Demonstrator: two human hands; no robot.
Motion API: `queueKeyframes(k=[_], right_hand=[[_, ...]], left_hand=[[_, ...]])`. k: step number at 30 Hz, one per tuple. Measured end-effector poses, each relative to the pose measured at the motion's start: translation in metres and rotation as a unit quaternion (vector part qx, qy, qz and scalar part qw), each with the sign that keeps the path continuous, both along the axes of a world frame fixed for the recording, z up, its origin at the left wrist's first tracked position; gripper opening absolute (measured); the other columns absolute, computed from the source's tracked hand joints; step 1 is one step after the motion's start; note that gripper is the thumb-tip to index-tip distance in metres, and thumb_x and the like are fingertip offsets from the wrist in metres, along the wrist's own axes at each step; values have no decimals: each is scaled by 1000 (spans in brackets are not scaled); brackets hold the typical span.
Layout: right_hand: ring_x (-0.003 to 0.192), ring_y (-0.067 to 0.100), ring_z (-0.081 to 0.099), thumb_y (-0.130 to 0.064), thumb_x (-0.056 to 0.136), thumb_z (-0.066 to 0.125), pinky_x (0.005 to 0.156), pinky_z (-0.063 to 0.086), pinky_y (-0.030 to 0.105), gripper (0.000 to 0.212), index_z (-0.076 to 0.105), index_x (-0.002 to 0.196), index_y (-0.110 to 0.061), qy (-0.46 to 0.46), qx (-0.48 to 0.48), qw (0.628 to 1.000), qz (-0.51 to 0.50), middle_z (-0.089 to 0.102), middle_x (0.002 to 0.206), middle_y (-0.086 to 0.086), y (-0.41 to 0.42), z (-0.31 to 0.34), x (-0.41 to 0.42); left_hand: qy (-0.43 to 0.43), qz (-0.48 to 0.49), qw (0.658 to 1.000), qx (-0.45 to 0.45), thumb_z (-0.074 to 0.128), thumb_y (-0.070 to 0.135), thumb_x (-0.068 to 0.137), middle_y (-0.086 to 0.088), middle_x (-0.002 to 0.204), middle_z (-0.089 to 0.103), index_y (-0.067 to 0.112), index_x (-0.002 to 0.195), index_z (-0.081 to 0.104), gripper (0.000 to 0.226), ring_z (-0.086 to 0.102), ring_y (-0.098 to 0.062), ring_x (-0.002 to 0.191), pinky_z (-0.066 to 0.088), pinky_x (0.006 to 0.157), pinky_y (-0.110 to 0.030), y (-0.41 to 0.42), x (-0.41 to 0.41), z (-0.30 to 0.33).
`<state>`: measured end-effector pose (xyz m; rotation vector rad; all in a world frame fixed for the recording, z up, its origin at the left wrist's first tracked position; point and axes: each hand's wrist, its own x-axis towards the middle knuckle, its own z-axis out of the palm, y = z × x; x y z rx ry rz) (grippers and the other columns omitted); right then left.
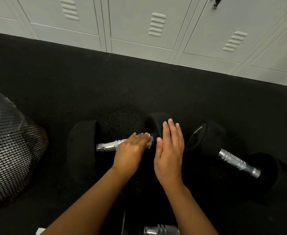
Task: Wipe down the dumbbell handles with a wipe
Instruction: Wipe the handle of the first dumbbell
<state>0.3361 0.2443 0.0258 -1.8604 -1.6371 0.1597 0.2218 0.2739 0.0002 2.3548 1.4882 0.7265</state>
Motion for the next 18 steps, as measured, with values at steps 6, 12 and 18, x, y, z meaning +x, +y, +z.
queueKeyframes(k=[6, 12, 18], right_hand=[[138, 19, 16, -26, 95, 27, 110, 20, 42, 46, 37, 137, -8, -2, 5, 1000, -5, 32, 147, 6, 0, -1, -2], [139, 18, 16, -26, 95, 28, 110, 20, 41, 46, 37, 137, -9, -4, 6, 1000, -12, 32, 147, 6, 0, 0, -2], [139, 17, 15, -26, 96, 26, 110, 18, 41, 46, 35, 138, -9, -9, 1, 1000, -11, 31, 148, 5, -2, -1, -2]], left_hand=[[60, 20, 990, -124, 53, 22, 90, -2, 96, 71, 21, 107, 65, 21, 65, -22, 92, 50, 88, -36, 19, 8, 14], [59, -18, 996, -57, 66, 10, 81, -6, 95, 71, 11, 99, 66, 19, 68, -23, 88, 49, 86, -30, 6, 7, 17], [111, 43, 935, -335, 49, 27, 92, -18, 104, 65, 11, 102, 65, 24, 60, -35, 97, 47, 79, -36, 61, 18, 29]])
